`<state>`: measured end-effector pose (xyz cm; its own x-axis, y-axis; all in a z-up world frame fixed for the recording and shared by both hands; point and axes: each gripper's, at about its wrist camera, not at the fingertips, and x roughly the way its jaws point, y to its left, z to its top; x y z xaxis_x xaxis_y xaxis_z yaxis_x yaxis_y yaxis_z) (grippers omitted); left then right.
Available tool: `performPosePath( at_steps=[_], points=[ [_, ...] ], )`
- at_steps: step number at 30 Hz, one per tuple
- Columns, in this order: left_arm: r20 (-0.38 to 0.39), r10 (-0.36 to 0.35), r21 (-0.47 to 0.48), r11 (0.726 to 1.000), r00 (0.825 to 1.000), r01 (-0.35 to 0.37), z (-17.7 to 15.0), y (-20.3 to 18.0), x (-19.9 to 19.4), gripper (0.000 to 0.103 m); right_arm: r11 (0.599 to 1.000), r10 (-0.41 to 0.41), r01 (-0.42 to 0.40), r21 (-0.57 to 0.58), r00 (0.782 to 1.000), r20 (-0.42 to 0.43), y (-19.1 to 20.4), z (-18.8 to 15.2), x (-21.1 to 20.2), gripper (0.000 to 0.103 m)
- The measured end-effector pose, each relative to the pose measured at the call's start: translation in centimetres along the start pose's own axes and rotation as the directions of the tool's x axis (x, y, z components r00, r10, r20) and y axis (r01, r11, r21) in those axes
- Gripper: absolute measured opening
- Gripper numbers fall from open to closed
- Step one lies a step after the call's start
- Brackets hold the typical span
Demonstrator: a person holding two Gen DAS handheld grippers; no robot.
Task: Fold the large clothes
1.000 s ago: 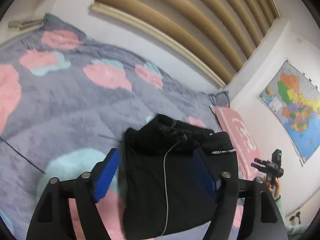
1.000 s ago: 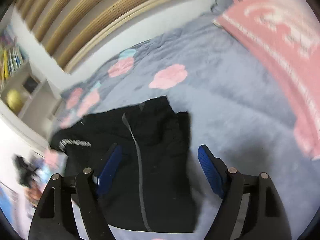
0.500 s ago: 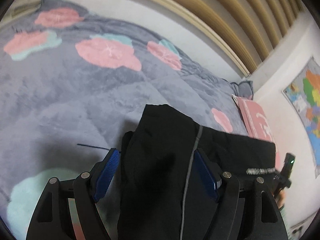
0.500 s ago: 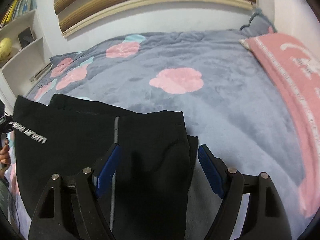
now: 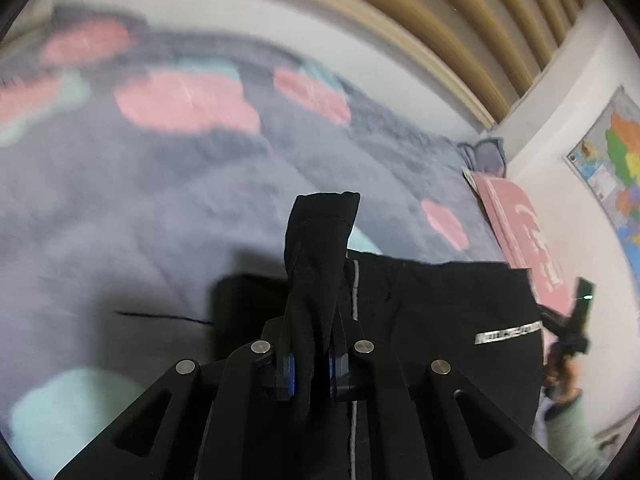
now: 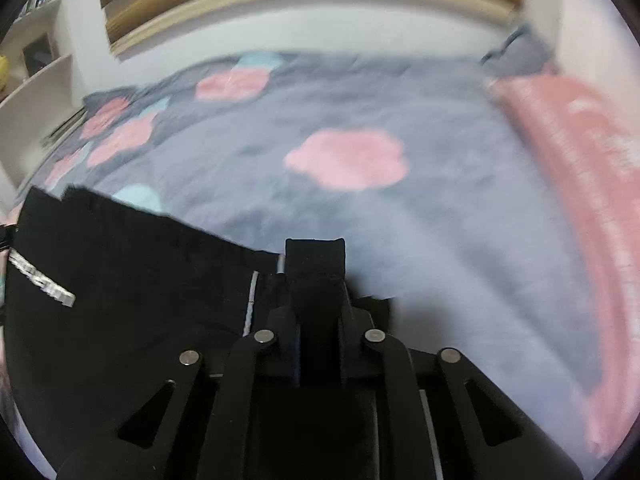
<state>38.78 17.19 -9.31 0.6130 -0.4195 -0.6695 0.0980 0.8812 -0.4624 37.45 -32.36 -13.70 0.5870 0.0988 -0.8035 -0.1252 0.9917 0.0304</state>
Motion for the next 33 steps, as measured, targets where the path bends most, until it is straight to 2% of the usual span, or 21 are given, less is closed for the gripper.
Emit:
performPosePath(
  at_steps=[2, 4, 5, 8, 11, 13, 15, 18, 21, 23, 24, 25, 27, 29, 30, 33],
  points=[
    [0.101, 0.000, -0.057, 0.998, 0.995, 0.006, 0.8, -0.1, -3.4, 0.010, 0.995, -0.103, 0.104, -0.007, 0.991, 0.086, -0.1, 0.8, -3.0, 0.013],
    [0.194, -0.049, -0.103, 0.992, 0.980, 0.070, 2.0, -0.3, -6.1, 0.010, 0.991, -0.132, 0.135, -0.012, 0.978, 0.164, 0.3, 2.0, -5.5, 0.013],
    [0.221, -0.028, -0.094, 0.994, 0.975, 0.050, 2.4, -0.9, -6.7, 0.010, 0.986, -0.163, 0.167, -0.007, 0.968, 0.190, 0.9, 2.9, -6.3, 0.013],
    [0.267, 0.117, -0.079, 0.992, 0.957, -0.099, 3.3, -3.1, -6.3, 0.010, 0.968, -0.245, 0.251, 0.003, 0.943, 0.224, 2.5, 5.4, -6.4, 0.013],
    [0.252, 0.215, -0.124, 0.974, 0.944, -0.188, 3.5, -2.2, -3.7, 0.010, 0.958, -0.283, 0.285, 0.019, 0.941, 0.185, 3.1, 7.1, -3.0, 0.013],
    [0.181, 0.264, -0.173, 0.957, 0.947, -0.233, 3.1, -0.3, -0.4, 0.010, 0.958, -0.286, 0.287, 0.007, 0.951, 0.115, 3.3, 7.1, 0.6, 0.013],
    [0.066, 0.294, -0.222, 0.936, 0.954, -0.273, 1.9, 2.6, 3.8, 0.010, 0.955, -0.293, 0.294, -0.036, 0.955, 0.034, 3.5, 6.1, 4.8, 0.013],
    [-0.031, 0.258, -0.264, 0.929, 0.966, -0.257, 0.1, 5.1, 7.4, 0.016, 0.973, -0.229, 0.222, -0.065, 0.965, -0.130, 3.0, 3.4, 10.8, 0.018],
    [-0.044, 0.266, -0.246, 0.931, 0.963, -0.269, 0.2, 5.1, 7.9, 0.023, 0.983, -0.185, 0.185, -0.021, 0.964, -0.192, 1.8, 2.4, 12.9, 0.027],
    [-0.067, 0.279, -0.199, 0.937, 0.958, -0.287, 0.4, 4.6, 8.3, 0.026, 0.983, -0.177, 0.182, 0.007, 0.962, -0.209, 1.0, 2.2, 13.2, 0.054],
    [-0.066, 0.272, -0.193, 0.941, 0.960, -0.280, 0.5, 4.5, 8.3, 0.027, 0.980, -0.188, 0.199, 0.028, 0.958, -0.218, 0.4, 2.2, 13.2, 0.060],
    [-0.058, 0.253, -0.191, 0.947, 0.966, -0.259, 0.5, 4.5, 7.7, 0.028, 0.979, -0.181, 0.198, 0.055, 0.959, -0.220, -0.3, 2.2, 13.0, 0.067],
    [-0.040, 0.214, -0.217, 0.952, 0.976, -0.217, 0.6, 4.7, 5.8, 0.028, 0.983, -0.112, 0.138, 0.120, 0.972, -0.207, -1.5, 2.0, 11.8, 0.067],
    [0.013, 0.195, -0.228, 0.955, 0.981, -0.187, 0.6, 4.1, 2.8, 0.028, 0.982, -0.067, 0.094, 0.164, 0.984, -0.164, -2.2, 1.8, 9.2, 0.067],
    [0.057, 0.177, -0.214, 0.963, 0.983, -0.161, 0.8, 3.4, 0.6, 0.028, 0.984, -0.041, 0.063, 0.169, 0.991, -0.128, -2.2, 1.7, 7.3, 0.067],
    [0.122, 0.152, -0.156, 0.979, 0.981, -0.132, 1.3, 0.3, -3.8, 0.031, 0.993, 0.017, -0.013, 0.120, 0.999, -0.036, -0.1, 1.7, 1.3, 0.067]
  ],
)
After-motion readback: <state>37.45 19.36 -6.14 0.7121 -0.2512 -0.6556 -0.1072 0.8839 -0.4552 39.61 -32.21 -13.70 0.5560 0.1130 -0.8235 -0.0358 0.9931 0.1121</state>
